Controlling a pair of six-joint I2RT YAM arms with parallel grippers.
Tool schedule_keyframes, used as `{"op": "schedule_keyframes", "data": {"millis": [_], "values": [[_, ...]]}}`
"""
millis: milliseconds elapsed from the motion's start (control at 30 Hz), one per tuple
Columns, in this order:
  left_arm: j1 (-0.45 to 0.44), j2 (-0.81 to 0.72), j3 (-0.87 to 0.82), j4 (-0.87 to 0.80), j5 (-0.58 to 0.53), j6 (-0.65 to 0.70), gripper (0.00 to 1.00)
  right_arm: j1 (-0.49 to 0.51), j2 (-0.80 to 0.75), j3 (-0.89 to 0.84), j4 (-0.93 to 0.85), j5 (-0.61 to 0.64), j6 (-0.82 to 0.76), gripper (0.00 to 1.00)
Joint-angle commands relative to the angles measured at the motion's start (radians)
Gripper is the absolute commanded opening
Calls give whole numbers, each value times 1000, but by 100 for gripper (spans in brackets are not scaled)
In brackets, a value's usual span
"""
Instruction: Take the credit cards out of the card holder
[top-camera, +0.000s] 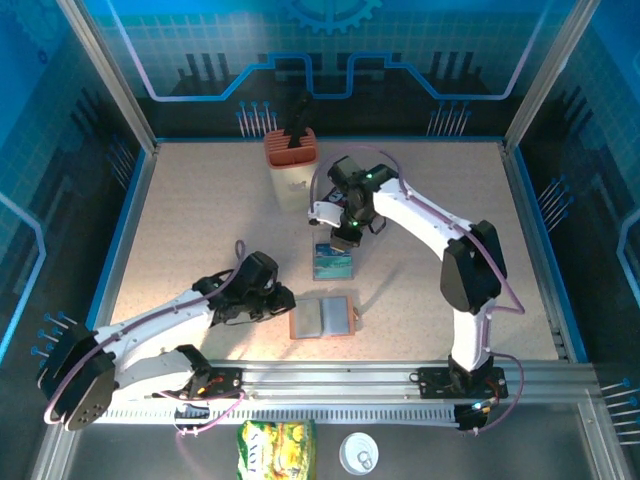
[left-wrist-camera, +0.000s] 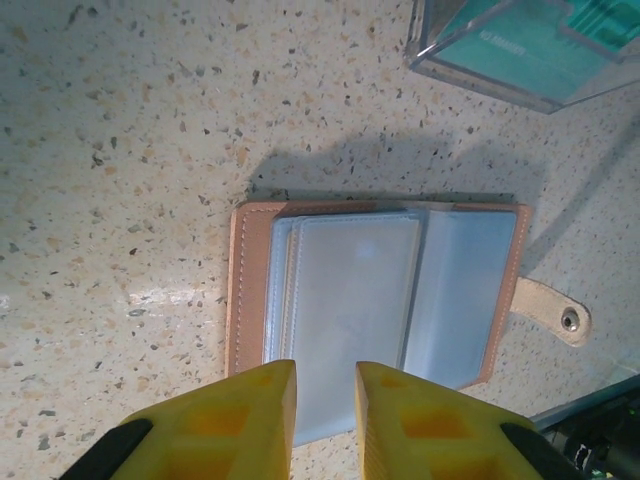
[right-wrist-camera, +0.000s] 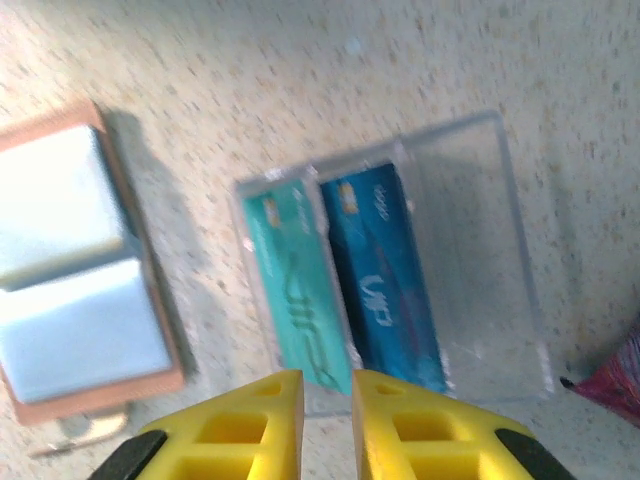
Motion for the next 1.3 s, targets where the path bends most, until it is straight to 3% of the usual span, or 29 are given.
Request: {"op": "schedule_keyframes", "data": {"millis": [0, 433, 800, 1100, 1267], "values": [[8, -35, -28, 3, -35, 15, 22, 57, -82, -77, 133, -86, 141, 21], [9, -98, -64, 9, -57, 0, 22, 224, -277, -294, 352, -102, 468, 23], [8, -63, -70, -4, -29, 5, 21, 344, -315, -443, 478, 11, 780, 25], [8, 46, -79, 56, 47, 0, 15, 382, -353, -609, 581, 56, 1141, 20], [7, 99, -66, 81, 82, 6, 11, 384, -327, -655, 627, -31, 1260, 18]]}}
